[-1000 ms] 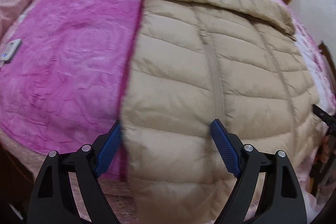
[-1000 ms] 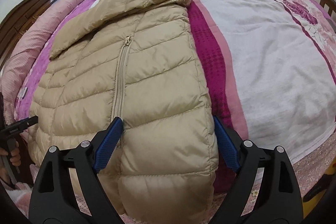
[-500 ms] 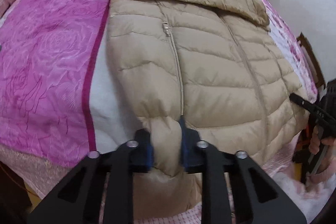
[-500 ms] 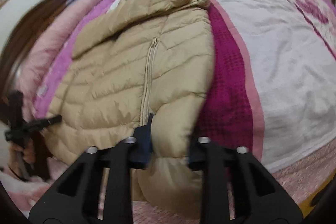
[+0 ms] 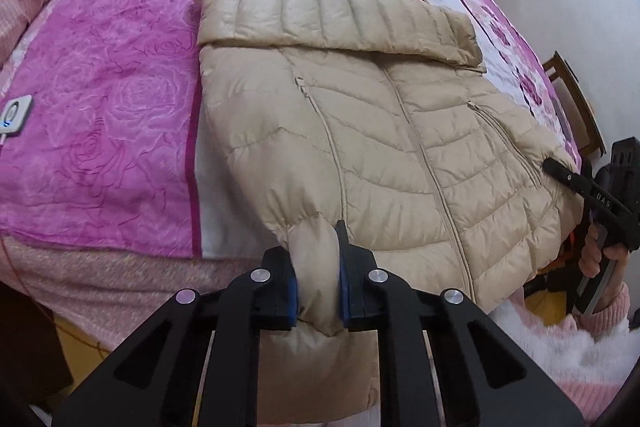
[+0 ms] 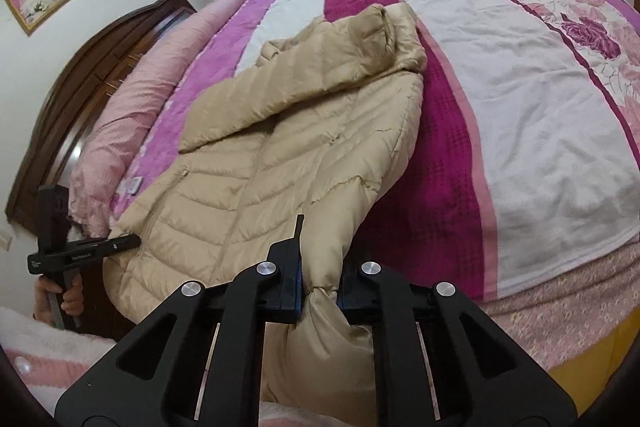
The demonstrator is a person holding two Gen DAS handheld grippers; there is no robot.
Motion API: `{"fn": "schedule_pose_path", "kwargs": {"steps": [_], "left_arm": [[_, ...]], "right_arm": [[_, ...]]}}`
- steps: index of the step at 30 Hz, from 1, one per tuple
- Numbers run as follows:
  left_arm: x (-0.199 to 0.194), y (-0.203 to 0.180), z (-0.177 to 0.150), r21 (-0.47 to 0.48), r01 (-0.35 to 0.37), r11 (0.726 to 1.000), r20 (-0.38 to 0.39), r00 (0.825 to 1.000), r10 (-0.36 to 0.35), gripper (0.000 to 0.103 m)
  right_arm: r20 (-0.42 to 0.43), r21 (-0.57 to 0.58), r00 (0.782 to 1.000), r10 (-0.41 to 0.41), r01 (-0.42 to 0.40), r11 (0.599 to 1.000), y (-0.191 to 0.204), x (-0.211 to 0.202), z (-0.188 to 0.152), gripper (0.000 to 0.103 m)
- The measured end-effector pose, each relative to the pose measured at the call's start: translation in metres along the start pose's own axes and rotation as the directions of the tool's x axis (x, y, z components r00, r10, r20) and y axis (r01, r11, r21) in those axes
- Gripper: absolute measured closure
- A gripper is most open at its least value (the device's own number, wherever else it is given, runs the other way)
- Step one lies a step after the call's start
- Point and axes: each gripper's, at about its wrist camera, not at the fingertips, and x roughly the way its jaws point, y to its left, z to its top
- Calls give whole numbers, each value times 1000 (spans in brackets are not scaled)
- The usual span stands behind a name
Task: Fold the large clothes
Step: 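Grasp the jacket hem with both tools, then lift the hem with both tools and fold it toward the collar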
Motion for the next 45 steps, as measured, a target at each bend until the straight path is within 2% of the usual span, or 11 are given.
{"fn": "schedule_pose_path", "kwargs": {"steps": [2,6,11,16,22,25,30,35,38,42,45], "left_arm": [[-12,-3,-2,7,5,1000,-12,1000,-5,88],[-40,2,-7,-14,57,998,-9,998,-57,88],[-53,15,-2,-75,65,995,24,998,-63,88],[-61,19,17,-84,60,995,99,994,-52,88],[-67,17,58,-67,29,997,215,976,-14,89],[-64,24,83,-85,5,996,272,962,18,89],[-46,24,120,-78,-80,994,322,941,101,89],[-14,22,148,-44,-159,986,352,922,164,89],[12,25,163,-38,-194,980,335,922,195,89],[47,37,174,-67,-205,977,276,937,215,89],[68,41,176,-73,-214,974,255,940,225,88]], "right_arm": [[-4,3,1000,20,-20,1000,7,-8,-2,92],[-4,27,999,47,-47,999,13,-30,-8,92],[47,64,993,109,-112,992,20,-47,-5,92],[121,78,984,132,-142,987,22,-46,11,92],[228,97,965,131,-156,983,17,-43,46,92],[272,82,957,97,-124,989,15,-35,72,92],[296,105,953,63,-98,990,9,-10,108,92],[294,75,955,-32,11,997,7,24,132,92],[281,46,954,-105,96,994,5,47,139,92],[240,14,949,-203,206,979,-3,86,143,90],[213,-13,942,-258,267,964,-12,111,143,86]]}}
